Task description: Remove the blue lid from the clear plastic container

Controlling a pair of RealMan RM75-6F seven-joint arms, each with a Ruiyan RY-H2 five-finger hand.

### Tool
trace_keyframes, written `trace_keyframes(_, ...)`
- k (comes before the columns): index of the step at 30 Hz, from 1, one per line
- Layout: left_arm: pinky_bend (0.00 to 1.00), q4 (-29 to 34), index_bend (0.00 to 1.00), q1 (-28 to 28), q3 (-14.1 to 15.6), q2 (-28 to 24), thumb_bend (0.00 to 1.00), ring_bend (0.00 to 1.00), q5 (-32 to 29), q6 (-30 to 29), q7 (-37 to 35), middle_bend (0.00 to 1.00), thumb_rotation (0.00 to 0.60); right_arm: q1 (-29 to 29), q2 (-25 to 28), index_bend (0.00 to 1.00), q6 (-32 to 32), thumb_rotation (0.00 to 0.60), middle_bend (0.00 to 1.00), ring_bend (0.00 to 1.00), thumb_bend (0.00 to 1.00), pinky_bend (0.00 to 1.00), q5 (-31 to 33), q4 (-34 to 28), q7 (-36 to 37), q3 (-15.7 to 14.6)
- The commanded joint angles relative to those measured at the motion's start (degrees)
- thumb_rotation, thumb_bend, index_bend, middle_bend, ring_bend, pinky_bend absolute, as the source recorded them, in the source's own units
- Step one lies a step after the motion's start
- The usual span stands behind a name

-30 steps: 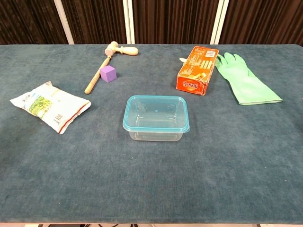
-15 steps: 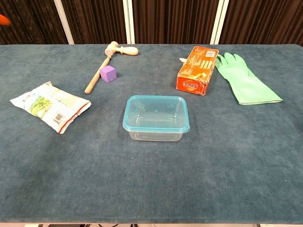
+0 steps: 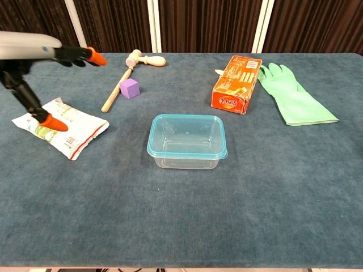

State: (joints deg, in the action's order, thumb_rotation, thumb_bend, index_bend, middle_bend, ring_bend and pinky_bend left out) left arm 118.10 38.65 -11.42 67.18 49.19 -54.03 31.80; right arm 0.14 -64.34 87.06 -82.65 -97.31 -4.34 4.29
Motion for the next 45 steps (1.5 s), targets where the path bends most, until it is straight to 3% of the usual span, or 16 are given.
trace_keyframes(1,0.0,-0.5,0.0,7.7,-0.3,8.2,0.0,0.0,-12.4,-5.4,10.8,0.0,0.6,0.0,0.0,0.0,-0.2,0.6,0.0,0.0,0.24,0.0,0.3,-0.1,0.0,0.1)
trace_keyframes(10,0.0,-3.1,0.0,16.2,-2.4,18.6,0.0,0.0,-27.0,-14.6,18.9,0.0,0.6,0.1,0.2,0.0,-0.7,0.6,0.0,0.0,0.24,0.0,1.1,-0.5,0.4,0.2)
trace_keyframes(18,0.0,-8.0,0.0,21.3,-4.4,25.8,0.0,0.0,-31.8,-18.2,22.0,0.0,0.6,0.1,0.1,0.0,-1.1,0.6,0.0,0.0,0.24,0.0,2.1,-0.5,1.0,0.5)
trace_keyframes(32,0.0,-16.4,0.0,27.9,-9.4,32.9,0.0,0.0,-41.5,-19.5,25.9,0.0,0.6,0.3,0.4,0.0,-2.0,0.6,0.0,0.0,0.23,0.0,3.2,-1.3,1.6,0.8)
trace_keyframes(45,0.0,-20.2,0.0,31.3,-12.5,36.3,0.0,0.0,-48.3,-19.5,28.5,0.0,0.6,0.5,0.7,0.0,-2.6,0.6,0.0,0.0,0.23,0.0,3.7,-1.2,2.5,0.9)
